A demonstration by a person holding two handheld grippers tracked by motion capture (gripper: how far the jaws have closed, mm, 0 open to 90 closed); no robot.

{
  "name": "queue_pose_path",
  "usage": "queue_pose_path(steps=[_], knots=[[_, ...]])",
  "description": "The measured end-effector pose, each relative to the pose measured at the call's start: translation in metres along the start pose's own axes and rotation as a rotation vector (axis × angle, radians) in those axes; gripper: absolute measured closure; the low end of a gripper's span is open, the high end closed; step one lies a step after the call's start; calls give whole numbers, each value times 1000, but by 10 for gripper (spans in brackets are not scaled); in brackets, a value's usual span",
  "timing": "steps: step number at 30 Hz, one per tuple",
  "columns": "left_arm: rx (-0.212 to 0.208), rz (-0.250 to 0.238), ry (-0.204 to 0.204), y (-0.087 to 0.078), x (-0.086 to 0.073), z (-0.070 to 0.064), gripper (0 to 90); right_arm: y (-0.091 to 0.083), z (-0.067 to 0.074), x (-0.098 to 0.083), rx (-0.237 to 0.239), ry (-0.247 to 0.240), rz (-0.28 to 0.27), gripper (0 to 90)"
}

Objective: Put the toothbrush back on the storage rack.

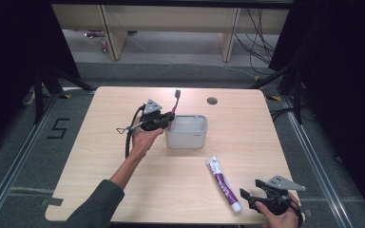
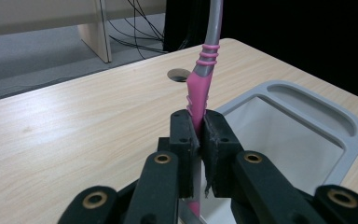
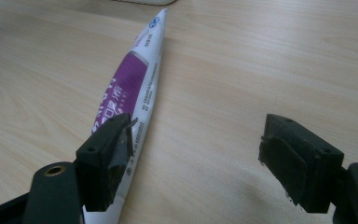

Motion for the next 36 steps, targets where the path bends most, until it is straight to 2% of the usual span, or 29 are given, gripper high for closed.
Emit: queue_pose_path(steps=[2, 3, 4, 6, 7, 10, 11, 14, 15, 16, 17, 18, 19, 21, 22, 23, 24, 26, 28, 30, 32, 36], knots=[[1, 4, 1, 0, -1, 0, 824, -2, -1, 0, -16, -11, 16, 257], [1, 10, 6, 0, -2, 1, 824, 0, 0, 0, -4, -6, -4, 257], [3, 13, 8, 0, -2, 1, 824, 0, 0, 0, 1, -1, 1, 258], [2, 13, 3, 0, -3, 2, 824, -1, 0, 0, -16, -7, 9, 258], [2, 14, 6, 0, -4, 2, 824, -3, -3, 0, -36, -40, 14, 258], [1, 12, -2, 0, -5, 1, 823, -1, -1, 0, -20, -17, 2, 258], [0, 13, -3, 0, -5, 1, 822, 0, 0, 0, 3, -2, 1, 258], [2, 14, -3, 0, -5, 0, 817, 0, 0, 0, 2, -2, 0, 258], [-1, 14, -4, 0, -5, 0, 814, -1, 0, 0, -9, -6, 7, 258], [-6, 15, 1, 0, -5, 0, 812, -3, -3, 0, -34, -33, 15, 258], [-5, 14, 3, 0, -5, 0, 811, -3, -3, 1, -35, -34, 11, 258], [-3, 15, 2, 0, -5, 0, 805, -1, -2, 1, -26, -24, 0, 258], [-2, 14, -4, 0, -5, 0, 800, -1, 1, 0, -20, 14, 0, 258], [1, 15, -3, -1, -4, 0, 784, 0, 0, 0, -4, 9, -1, 258], [1, 19, 6, -2, -4, -1, 778, -2, -1, 0, -19, -5, 3, 258], [3, 24, 18, -2, -3, -1, 774, -1, -1, 0, -7, -6, -5, 258], [8, 24, 26, -2, -3, -2, 776, -1, -1, 0, -18, -10, -3, 258], [10, 21, 18, -3, -3, -1, 771, -1, 0, 0, -7, 0, -2, 258], [15, 14, 6, -3, -1, -2, 735, 0, -1, 0, -9, -10, -8, 258], [22, 7, 9, -5, 2, -2, 660, -1, 0, 0, -9, 4, 0, 258], [31, 3, 3, -7, 5, -1, 618, -2, -2, 0, -26, -9, 4, 258], [53, -9, -12, -14, 11, 0, 514, -1, 0, 0, -10, 1, -2, 258]])
Point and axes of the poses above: each handheld gripper's, and its own axes: y roughly forward along the jaws, x roughly out of its top, z roughly to its left, the point moved 7 cm from there along y, roughly forward along the jaws, and after that the axes turned 13 degrees about -z, right-handed, at the moved point
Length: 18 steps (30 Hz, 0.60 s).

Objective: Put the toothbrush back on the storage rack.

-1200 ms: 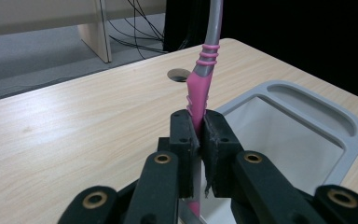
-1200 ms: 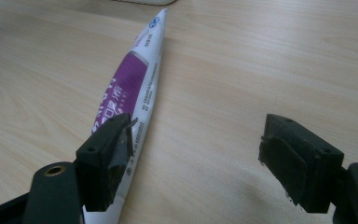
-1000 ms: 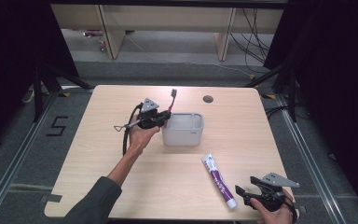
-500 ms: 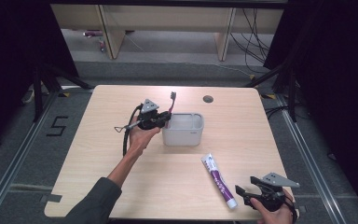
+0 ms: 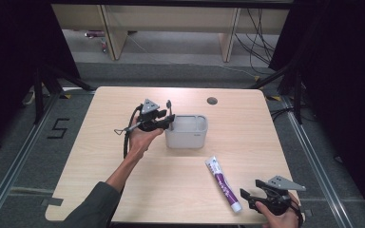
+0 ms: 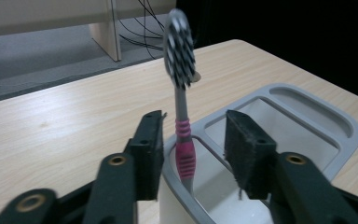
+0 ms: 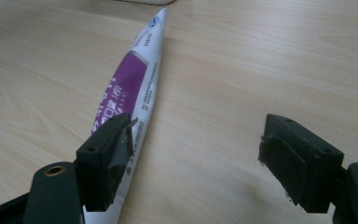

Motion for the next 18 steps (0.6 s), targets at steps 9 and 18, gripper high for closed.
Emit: queue_pose_path(steps=[9, 18], knots=[[-11, 15, 19, -14, 4, -6, 461, 0, 0, 0, -2, 3, 2, 268], [-12, 38, -17, -29, 7, -11, 457, -2, -2, 1, -15, -13, 8, 267]])
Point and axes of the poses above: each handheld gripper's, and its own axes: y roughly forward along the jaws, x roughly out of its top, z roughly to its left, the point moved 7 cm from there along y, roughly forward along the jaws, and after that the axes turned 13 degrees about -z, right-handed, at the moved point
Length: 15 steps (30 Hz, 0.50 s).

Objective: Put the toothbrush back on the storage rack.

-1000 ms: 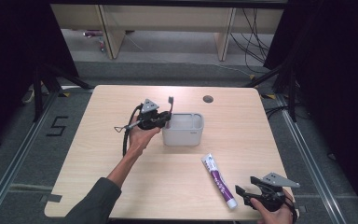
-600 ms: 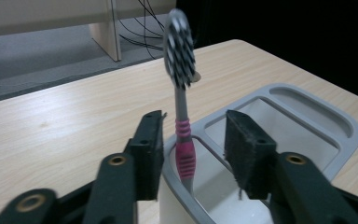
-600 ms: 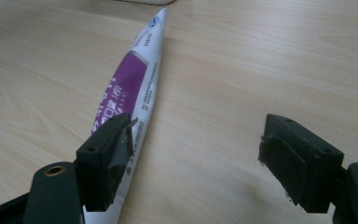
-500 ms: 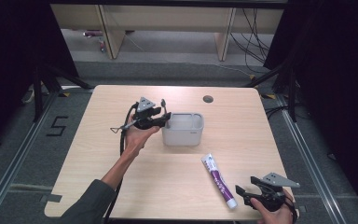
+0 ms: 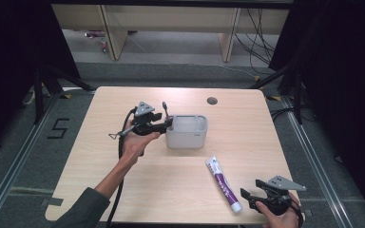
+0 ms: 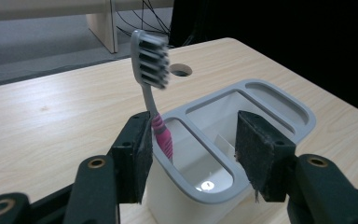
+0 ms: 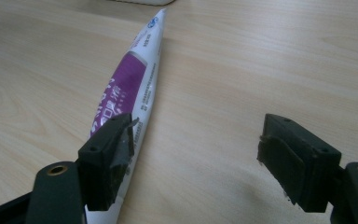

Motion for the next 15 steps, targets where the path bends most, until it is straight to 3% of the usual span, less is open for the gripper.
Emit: queue_pose_path(steps=[1, 2, 6, 15], knots=[[2, 6, 0, -2, 0, 0, 457, -1, 1, 0, -6, 17, 3, 268], [5, 12, -6, -5, 0, 1, 457, 0, -2, 1, -8, -24, -11, 267], [-16, 24, -25, -14, 0, -2, 444, 0, -2, 1, -7, -21, -8, 267], [-43, 14, -40, -28, 2, -6, 338, 1, 1, 0, -2, 8, -4, 267]])
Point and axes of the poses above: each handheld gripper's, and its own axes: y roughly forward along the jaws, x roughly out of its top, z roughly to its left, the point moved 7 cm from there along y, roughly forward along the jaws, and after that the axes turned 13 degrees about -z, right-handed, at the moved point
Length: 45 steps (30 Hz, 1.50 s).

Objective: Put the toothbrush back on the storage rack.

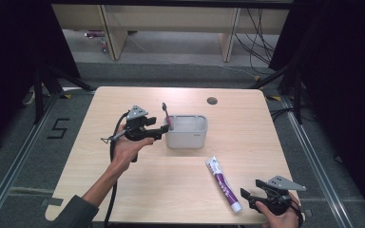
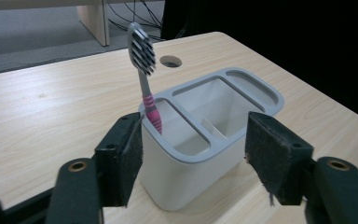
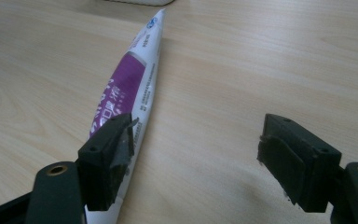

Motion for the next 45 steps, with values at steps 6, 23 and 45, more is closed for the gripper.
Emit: queue_pose_path(steps=[6, 23, 45], knots=[[-12, 12, 6, -5, -2, -5, 265, -1, -3, 1, -6, -25, -3, 267], [-34, 36, 1, -35, -19, -2, 164, 0, -1, 0, -2, -3, -1, 266], [-106, 57, 68, -66, -45, -19, 164, 0, -2, 0, -8, -17, -3, 266]])
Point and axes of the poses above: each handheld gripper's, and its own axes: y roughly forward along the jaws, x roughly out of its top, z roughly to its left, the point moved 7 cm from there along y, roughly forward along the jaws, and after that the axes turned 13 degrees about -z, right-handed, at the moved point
